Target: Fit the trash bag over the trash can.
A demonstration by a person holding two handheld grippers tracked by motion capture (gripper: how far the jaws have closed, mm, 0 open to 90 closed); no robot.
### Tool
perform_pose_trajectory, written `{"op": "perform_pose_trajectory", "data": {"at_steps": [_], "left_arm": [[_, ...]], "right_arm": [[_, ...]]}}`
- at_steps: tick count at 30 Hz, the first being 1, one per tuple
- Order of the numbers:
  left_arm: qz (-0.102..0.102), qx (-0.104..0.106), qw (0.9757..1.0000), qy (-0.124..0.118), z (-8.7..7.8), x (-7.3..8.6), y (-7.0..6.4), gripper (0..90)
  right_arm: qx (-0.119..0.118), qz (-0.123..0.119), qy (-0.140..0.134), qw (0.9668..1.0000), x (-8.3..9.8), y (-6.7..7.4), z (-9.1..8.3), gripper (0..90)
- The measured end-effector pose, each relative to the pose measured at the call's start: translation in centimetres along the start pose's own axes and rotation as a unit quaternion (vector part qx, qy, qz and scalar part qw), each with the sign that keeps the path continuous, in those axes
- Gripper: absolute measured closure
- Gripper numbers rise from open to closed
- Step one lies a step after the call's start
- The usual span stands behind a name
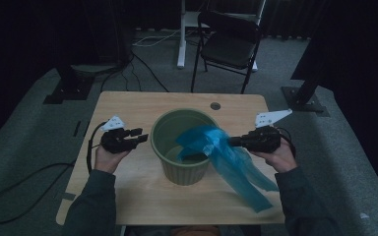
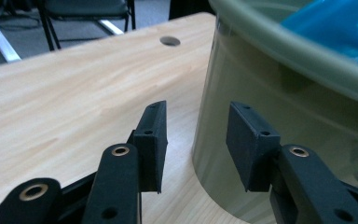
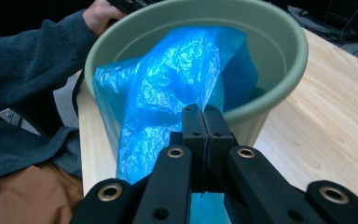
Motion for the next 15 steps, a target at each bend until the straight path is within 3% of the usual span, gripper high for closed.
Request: {"op": "perform_pose_trajectory", "data": {"at_steps": [7, 15], "left_arm": [[0.025, 0.013, 0.9995, -0.016, -2.3, -1.9, -1.5, 58.2], [0.086, 0.046, 0.9951, -0.016, -2.0, -4.7, -5.6, 52.9]], "right_arm": [[-0.009, -0.002, -0.009, 0.9999, -1.9, -0.4, 0.7, 90.0], [-0.009, 0.002, -0.01, 0.9999, -3.8, -1.0, 1.5, 90.0]]}}
Point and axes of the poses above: each handheld gripper's, and its own axes: z roughly forward along the jaws, x roughly out of its underside, y roughly to its left, the point moved 6 cm from there along z, roughly forward along the jaws, and after that the axes turned 7 degrees about -z, right-handed, at the moved point
